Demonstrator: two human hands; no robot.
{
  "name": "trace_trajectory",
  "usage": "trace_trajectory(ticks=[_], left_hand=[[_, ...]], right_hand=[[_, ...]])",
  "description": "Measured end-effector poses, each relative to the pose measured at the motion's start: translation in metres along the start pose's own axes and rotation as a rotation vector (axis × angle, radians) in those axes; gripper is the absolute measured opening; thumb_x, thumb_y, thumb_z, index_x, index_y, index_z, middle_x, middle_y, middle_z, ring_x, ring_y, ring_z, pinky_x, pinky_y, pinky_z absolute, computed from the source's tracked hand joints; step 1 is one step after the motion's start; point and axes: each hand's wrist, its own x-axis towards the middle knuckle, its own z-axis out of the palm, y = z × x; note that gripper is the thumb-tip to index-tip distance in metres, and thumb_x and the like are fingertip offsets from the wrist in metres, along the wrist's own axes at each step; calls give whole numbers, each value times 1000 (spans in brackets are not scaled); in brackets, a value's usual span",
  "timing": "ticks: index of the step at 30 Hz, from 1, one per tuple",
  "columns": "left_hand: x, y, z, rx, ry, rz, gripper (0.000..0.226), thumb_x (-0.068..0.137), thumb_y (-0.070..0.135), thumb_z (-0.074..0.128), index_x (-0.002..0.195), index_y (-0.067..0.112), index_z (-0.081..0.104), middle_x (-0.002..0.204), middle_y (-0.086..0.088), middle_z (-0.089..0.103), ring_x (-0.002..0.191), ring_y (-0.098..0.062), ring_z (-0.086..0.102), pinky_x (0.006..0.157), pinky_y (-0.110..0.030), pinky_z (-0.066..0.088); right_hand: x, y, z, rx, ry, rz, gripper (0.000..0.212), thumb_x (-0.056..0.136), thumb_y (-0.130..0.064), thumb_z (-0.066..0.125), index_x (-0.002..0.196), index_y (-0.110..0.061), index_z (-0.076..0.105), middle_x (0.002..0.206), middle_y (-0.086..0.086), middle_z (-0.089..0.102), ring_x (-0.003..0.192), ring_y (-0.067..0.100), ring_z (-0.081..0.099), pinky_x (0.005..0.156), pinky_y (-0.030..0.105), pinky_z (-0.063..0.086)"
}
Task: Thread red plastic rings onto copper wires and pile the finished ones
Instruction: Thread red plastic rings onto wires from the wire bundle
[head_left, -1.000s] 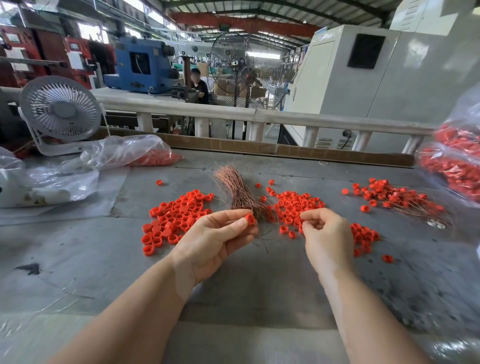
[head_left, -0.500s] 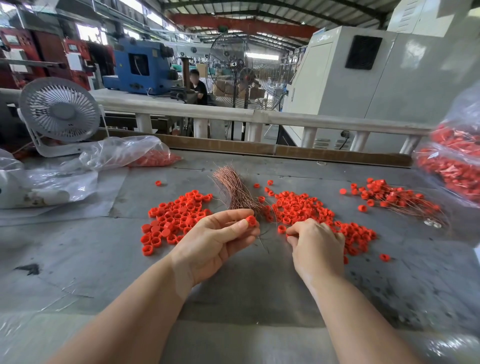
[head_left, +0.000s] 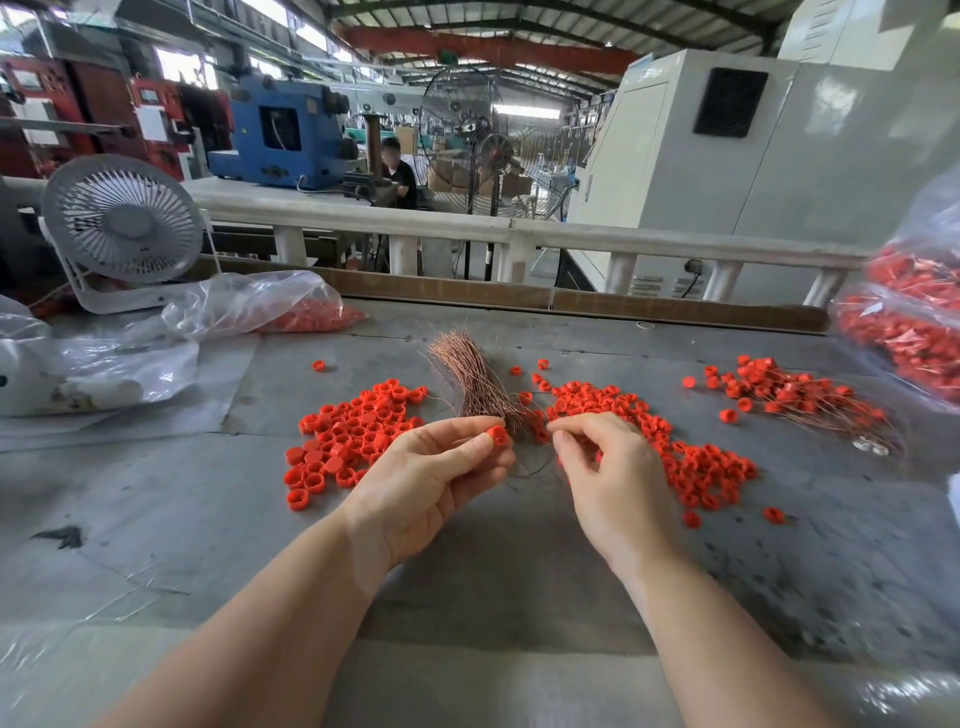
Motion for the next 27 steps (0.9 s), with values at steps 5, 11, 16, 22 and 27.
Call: trace_trajectory(ticks=[5, 11, 16, 22, 27], left_hand=[[0, -1, 0, 39, 6, 18, 19, 67, 5, 61, 85, 3, 67, 71, -10, 70, 62, -12, 68, 57, -19, 55], [-1, -1, 1, 45, -25, 6, 17, 67, 6, 61, 81, 4, 70, 71, -11, 69, 61, -12, 67, 58, -20, 56], [-3, 1, 2, 36, -73, -12, 17, 68, 5, 60, 73, 8, 75, 71, -11, 69, 62, -12, 67, 60, -20, 57], [-4, 2, 3, 0, -78, -38, 18, 67, 3, 59, 73, 7, 76, 73, -12, 70, 65, -13, 69, 62, -19, 56], [-5, 3, 4, -21, -73, -49, 18, 67, 2, 59, 73, 6, 76, 73, -12, 70, 65, -14, 69, 61, -19, 56]], right_hand=[[-7, -13, 2, 285, -179, -61, 10, 86, -24, 61, 80, -23, 69, 75, -11, 67, 73, 2, 60, 68, 12, 43], [-3, -7, 2, 257, -135, -33, 16, 83, -6, 67, 78, -20, 71, 68, -18, 65, 68, -5, 58, 64, 7, 40], [-3, -7, 3, 268, -132, -35, 19, 83, -5, 67, 77, -23, 68, 65, -18, 63, 64, -6, 57, 61, 6, 39], [-3, -8, 1, 304, -149, -23, 22, 81, -3, 67, 74, -24, 67, 59, -19, 62, 61, -6, 57, 59, 6, 38], [-3, -9, 1, 331, -183, -5, 22, 81, -4, 68, 74, -25, 68, 61, -14, 64, 59, -5, 56, 58, 6, 40]])
